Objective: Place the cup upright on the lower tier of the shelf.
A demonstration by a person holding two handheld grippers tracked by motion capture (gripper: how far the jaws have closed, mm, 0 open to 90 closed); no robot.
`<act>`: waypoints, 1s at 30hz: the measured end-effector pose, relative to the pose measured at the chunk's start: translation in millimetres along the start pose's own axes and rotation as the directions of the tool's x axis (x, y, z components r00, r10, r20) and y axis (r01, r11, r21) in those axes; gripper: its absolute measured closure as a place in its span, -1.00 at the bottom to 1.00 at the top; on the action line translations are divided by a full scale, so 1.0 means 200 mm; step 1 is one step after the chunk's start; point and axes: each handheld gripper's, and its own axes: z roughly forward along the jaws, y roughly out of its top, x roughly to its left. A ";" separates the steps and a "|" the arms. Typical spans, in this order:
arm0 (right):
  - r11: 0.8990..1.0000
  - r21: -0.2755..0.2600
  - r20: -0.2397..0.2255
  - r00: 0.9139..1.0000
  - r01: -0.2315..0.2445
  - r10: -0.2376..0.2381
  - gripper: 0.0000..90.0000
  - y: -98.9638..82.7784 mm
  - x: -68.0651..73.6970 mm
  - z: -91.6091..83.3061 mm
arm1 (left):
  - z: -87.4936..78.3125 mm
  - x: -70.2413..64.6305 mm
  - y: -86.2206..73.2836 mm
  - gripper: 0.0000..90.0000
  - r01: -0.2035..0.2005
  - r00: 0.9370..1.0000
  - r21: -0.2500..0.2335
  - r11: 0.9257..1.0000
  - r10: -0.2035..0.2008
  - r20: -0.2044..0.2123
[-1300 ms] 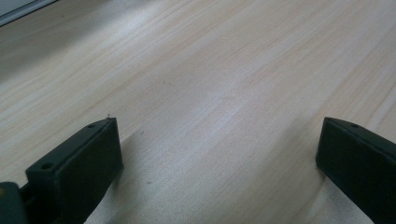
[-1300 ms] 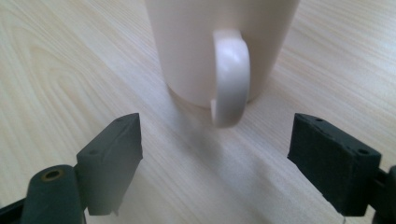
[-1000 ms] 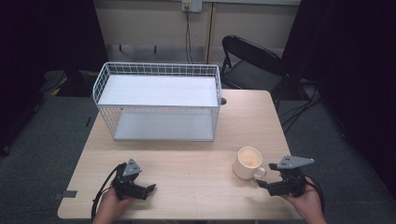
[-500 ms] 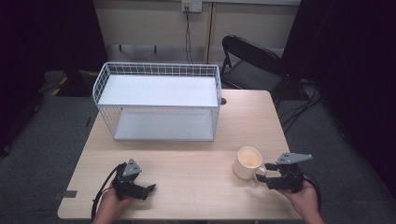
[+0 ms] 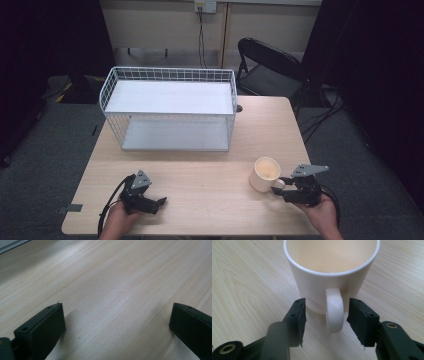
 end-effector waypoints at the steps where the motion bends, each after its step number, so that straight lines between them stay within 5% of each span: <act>1: 1.000 0.003 -0.002 1.000 -0.003 0.003 0.17 0.00 0.00 0.00 | 0.00 0.00 0.00 -1.00 0.000 1.000 0.000 1.000 0.000 0.000; 10: 1.000 0.022 0.016 1.000 0.003 -0.003 0.47 -0.01 -0.01 0.03 | 0.00 0.00 0.00 -1.00 0.000 1.000 0.000 1.000 0.000 0.000; 13: 0.999 0.029 0.014 1.000 0.016 -0.016 0.74 -0.02 -0.01 0.04 | 0.00 0.00 0.00 -1.00 0.000 1.000 0.000 1.000 0.000 0.000; 30: 0.997 0.018 0.051 0.996 0.075 -0.076 0.78 0.00 0.03 0.04 | 0.00 0.00 0.00 -1.00 0.000 1.000 0.000 1.000 0.000 0.000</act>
